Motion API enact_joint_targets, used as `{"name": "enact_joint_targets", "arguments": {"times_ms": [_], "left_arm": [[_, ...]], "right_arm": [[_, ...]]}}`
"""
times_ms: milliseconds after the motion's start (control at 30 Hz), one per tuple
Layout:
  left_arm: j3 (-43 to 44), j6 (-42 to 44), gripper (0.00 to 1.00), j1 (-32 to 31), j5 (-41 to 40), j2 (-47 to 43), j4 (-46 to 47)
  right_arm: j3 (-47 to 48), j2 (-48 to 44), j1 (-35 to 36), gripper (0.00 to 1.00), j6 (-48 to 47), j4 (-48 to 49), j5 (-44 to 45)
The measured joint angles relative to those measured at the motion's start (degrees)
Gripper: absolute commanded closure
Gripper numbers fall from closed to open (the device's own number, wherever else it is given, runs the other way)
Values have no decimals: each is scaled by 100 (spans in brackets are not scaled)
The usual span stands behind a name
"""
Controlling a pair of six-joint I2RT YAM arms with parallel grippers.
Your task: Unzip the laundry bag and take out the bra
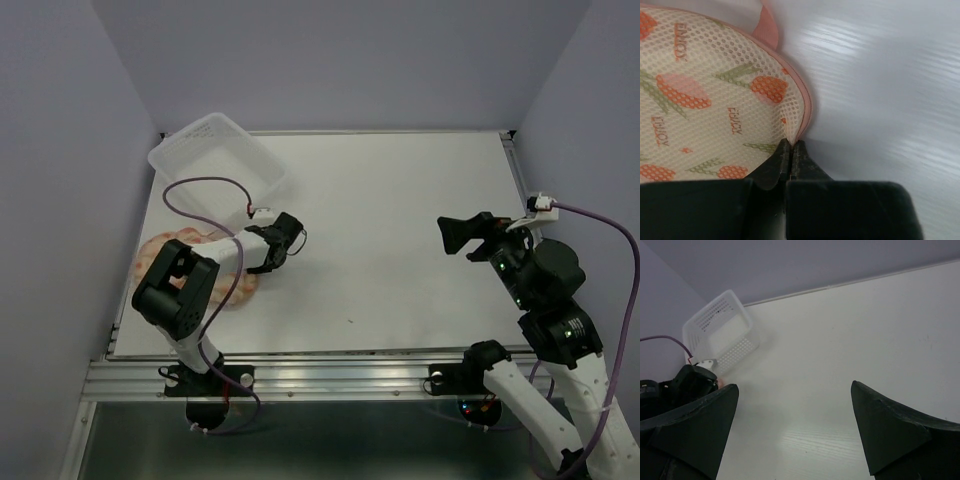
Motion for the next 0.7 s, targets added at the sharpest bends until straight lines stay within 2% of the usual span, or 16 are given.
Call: {"name": "enact_joint_targets", "arguments": {"times_ms": [167, 333, 500, 600, 700], "left_arm": [[498, -186, 100, -1209, 752, 114, 105], [1991, -369, 100, -2603, 1589, 907, 214], [3348, -271, 100, -3464, 2214, 1644, 363], [4188, -59, 89, -3716, 2492, 2155, 387], [4900, 166, 61, -3685, 2507, 2599, 264]], "right_arm": [[0, -37, -2, 0, -7, 0, 46], [0, -57, -2, 0, -50, -2, 68], [13, -122, 0, 0, -87, -2, 136], [13, -153, 0, 0, -94, -2, 155], [13, -160, 0, 0, -96, -4, 155]]}}
